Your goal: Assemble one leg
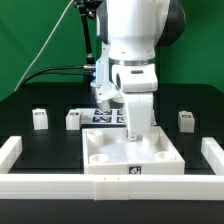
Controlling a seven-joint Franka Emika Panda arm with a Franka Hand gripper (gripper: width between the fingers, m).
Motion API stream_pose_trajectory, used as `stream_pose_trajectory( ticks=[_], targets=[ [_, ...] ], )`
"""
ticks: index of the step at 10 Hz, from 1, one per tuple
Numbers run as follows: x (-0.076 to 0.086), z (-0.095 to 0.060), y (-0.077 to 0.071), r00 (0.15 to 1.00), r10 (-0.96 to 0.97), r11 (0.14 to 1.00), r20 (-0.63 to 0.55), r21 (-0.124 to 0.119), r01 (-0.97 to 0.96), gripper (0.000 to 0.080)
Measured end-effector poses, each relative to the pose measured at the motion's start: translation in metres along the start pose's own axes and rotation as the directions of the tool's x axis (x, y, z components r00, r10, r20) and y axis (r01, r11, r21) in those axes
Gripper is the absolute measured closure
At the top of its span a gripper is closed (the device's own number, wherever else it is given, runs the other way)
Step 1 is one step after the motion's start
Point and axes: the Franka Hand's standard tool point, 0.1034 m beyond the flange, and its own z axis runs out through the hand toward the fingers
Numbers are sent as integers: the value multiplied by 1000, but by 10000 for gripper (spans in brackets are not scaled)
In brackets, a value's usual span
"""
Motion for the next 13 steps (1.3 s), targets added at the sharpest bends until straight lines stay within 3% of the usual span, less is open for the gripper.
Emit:
stream_pose_trajectory(
  ticks=[4,6,8,11,12,13],
  targets=[
    [40,1,13,996,84,996,-15,-16,-85,738],
    [53,1,23,997,77,997,-18,-28,-78,738],
    [56,1,34,997,73,997,-18,-33,-74,738],
    [55,1,34,997,75,997,-18,-33,-76,728],
    [55,1,34,997,76,997,-18,-33,-76,514],
    [55,1,34,997,76,997,-18,-33,-76,514]
  ],
)
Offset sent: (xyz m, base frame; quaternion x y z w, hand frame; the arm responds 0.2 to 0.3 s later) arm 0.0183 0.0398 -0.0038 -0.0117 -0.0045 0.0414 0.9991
